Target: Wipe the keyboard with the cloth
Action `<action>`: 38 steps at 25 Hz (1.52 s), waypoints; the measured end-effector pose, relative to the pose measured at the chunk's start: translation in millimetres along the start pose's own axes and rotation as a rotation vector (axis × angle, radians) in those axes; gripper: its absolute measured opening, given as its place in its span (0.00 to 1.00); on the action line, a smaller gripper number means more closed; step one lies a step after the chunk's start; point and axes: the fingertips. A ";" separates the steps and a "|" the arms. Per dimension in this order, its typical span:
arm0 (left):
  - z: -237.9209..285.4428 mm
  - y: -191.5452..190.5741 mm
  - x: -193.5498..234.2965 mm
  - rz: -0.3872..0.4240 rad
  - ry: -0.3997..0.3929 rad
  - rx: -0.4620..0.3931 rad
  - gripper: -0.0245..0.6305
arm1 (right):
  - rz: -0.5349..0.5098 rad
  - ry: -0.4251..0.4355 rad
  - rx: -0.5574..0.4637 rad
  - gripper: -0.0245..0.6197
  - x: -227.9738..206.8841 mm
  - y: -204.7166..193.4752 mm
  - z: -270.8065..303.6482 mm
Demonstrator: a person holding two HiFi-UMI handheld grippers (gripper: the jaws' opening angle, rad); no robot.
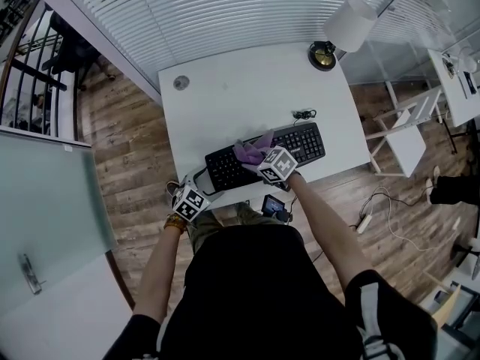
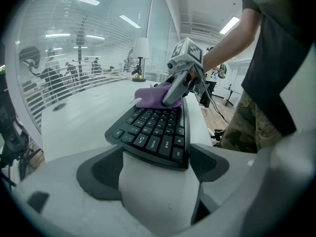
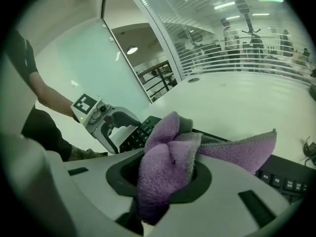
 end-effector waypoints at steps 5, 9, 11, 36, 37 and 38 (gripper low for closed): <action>0.5 -0.5 0.0 -0.001 0.001 0.001 0.67 | -0.036 0.049 0.025 0.20 15.1 10.8 17.2; 0.5 -1.3 0.8 0.000 0.001 0.009 0.67 | -0.029 0.069 0.037 0.20 23.1 18.5 29.0; 0.7 -1.0 0.4 -0.002 0.002 0.009 0.67 | -0.042 0.075 0.041 0.20 27.2 21.4 33.6; 2.0 -1.1 -2.2 -0.007 0.009 0.018 0.67 | 0.001 0.217 -0.094 0.21 72.5 62.4 50.5; 1.7 -1.0 -0.9 -0.007 0.010 0.019 0.67 | 0.037 0.209 -0.146 0.21 66.5 65.0 36.6; 1.3 -0.8 0.4 -0.007 0.010 0.020 0.67 | 0.062 0.181 -0.190 0.21 57.6 65.1 21.5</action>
Point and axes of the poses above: the fingertips, and each gripper's own axes: z forward along the fingers, x to its left, y out of its top, and after that the axes turned 8 degrees about -z, right-handed
